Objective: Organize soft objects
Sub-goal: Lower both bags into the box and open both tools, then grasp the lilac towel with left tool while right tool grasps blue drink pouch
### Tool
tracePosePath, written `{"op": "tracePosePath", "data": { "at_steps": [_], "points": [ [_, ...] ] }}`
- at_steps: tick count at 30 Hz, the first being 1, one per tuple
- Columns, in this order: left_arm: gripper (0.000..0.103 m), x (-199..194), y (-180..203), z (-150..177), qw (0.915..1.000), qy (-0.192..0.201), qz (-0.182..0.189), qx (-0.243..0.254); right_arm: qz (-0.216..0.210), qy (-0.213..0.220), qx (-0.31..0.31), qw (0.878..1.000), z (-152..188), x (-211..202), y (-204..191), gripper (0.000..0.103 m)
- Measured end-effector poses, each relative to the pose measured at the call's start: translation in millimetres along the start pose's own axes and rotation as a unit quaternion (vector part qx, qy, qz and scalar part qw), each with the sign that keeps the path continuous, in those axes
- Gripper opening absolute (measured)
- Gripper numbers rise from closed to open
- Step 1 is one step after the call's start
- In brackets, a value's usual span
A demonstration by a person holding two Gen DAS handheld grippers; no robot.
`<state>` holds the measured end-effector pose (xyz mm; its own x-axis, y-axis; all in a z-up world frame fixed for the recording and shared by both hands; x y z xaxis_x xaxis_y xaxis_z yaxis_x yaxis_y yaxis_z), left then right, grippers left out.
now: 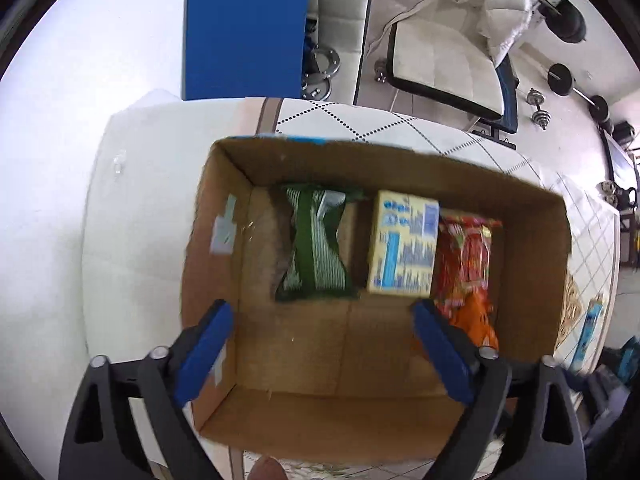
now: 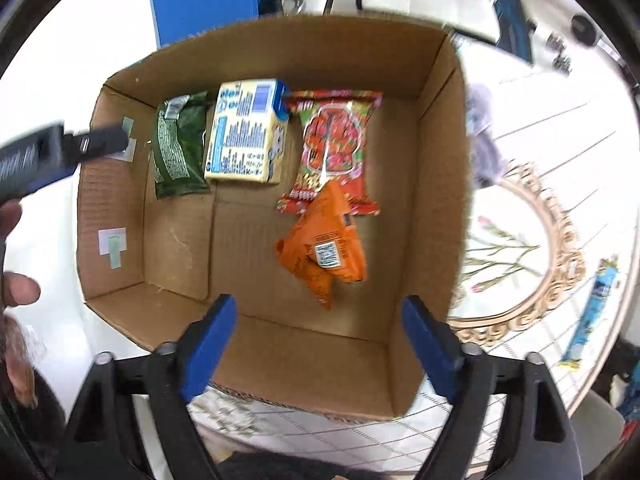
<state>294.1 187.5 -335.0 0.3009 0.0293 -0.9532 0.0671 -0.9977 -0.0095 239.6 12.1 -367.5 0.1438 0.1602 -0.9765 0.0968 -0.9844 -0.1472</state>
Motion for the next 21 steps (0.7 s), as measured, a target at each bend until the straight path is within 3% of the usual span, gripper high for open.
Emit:
{"op": "tracePosePath", "data": {
  "at_steps": [9, 21],
  "points": [
    [0.095, -54.5, 0.9, 42.9, 0.9979, 0.064, -0.009, 0.01, 0.043, 0.074, 0.004, 0.996, 17.0, -46.6, 9.2, 0.098],
    [0.095, -118.9, 8.5, 67.3, 0.9925, 0.12, -0.008, 0.023, 0.016, 0.128, 0.005, 0.992, 46.9, -105.3, -2.1, 0.098]
  ]
}}
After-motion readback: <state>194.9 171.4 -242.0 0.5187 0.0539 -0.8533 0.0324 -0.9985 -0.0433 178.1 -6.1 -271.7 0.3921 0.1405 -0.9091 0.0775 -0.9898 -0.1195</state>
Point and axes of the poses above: each gripper's, at about its wrist camera, not at the fingertips, and x roughly the way its jaws point, y to its right, z to its underside, the point moved 10 cm from there along x, roughly the way its jaws point, and after that the axes turned 13 degrees about y, right-handed, at the moved point
